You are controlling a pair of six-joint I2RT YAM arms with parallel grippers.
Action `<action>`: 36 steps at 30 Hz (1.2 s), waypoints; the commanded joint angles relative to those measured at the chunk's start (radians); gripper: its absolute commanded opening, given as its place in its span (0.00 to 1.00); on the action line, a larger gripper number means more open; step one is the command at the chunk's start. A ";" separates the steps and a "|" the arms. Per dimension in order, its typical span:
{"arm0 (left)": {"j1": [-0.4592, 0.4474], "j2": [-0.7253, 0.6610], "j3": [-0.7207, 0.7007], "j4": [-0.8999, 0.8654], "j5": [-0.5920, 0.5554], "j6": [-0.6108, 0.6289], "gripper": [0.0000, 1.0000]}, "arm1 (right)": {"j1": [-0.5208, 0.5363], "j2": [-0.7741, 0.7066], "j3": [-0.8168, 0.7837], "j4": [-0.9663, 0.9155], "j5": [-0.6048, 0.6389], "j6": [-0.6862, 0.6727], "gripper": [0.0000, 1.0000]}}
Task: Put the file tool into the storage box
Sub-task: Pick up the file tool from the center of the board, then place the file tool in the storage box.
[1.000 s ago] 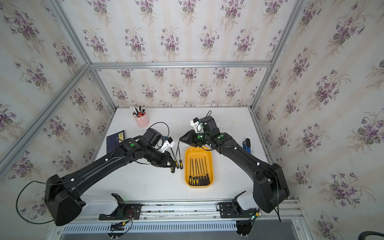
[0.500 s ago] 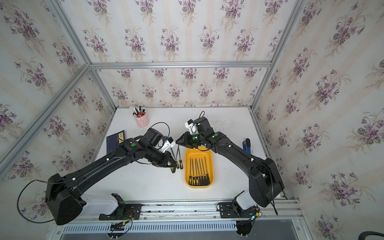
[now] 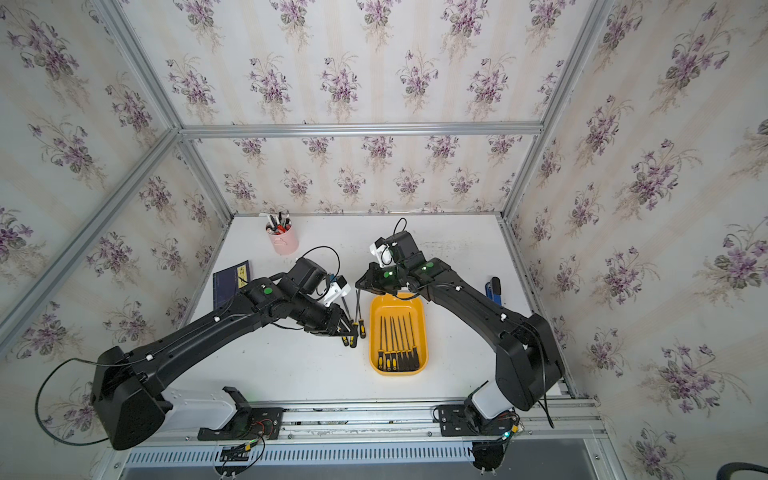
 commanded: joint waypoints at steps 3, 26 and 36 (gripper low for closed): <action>0.015 -0.001 0.019 0.014 0.003 -0.011 0.73 | -0.004 0.011 0.064 -0.262 0.149 -0.169 0.00; 0.072 -0.039 -0.045 -0.018 -0.046 0.007 0.98 | -0.109 0.054 -0.110 -0.413 0.401 -0.360 0.00; 0.089 -0.048 -0.058 -0.025 -0.054 0.012 0.98 | -0.116 0.072 -0.164 -0.359 0.404 -0.352 0.00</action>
